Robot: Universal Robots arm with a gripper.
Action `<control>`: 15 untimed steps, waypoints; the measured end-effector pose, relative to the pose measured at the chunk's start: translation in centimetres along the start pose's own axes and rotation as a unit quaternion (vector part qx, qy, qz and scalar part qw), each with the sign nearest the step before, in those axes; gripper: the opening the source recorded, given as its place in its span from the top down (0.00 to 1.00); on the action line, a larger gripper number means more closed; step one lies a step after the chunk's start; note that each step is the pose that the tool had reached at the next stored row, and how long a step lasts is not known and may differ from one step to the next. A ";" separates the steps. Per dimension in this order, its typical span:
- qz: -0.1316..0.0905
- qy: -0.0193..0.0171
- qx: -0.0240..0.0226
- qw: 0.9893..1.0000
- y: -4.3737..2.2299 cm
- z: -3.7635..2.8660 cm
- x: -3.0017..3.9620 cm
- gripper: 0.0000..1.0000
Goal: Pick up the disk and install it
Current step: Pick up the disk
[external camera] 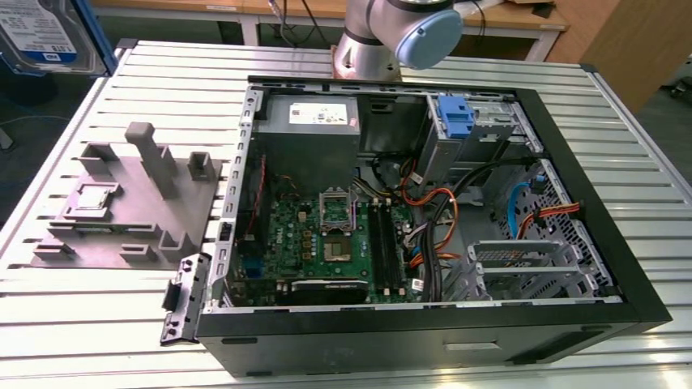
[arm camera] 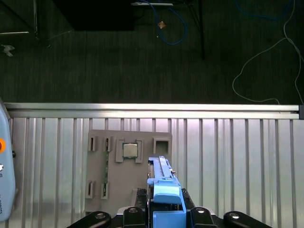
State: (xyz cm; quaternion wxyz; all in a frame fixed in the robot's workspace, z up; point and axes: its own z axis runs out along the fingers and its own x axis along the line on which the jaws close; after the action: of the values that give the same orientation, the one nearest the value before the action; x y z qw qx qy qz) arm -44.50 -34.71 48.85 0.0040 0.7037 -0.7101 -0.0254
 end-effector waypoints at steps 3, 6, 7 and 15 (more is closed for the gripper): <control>0.000 0.000 0.000 1.000 -0.11 -0.01 0.00 0.63; 0.000 0.000 0.000 1.000 -0.20 -0.01 0.00 0.63; 0.000 0.000 0.000 1.000 -0.24 -0.01 0.01 0.63; 0.000 0.000 0.000 1.000 -0.47 -0.02 0.00 0.63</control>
State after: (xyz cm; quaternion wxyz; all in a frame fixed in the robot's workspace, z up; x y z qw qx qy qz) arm -44.03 -34.72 48.85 0.0040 0.7037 -0.7100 -0.0254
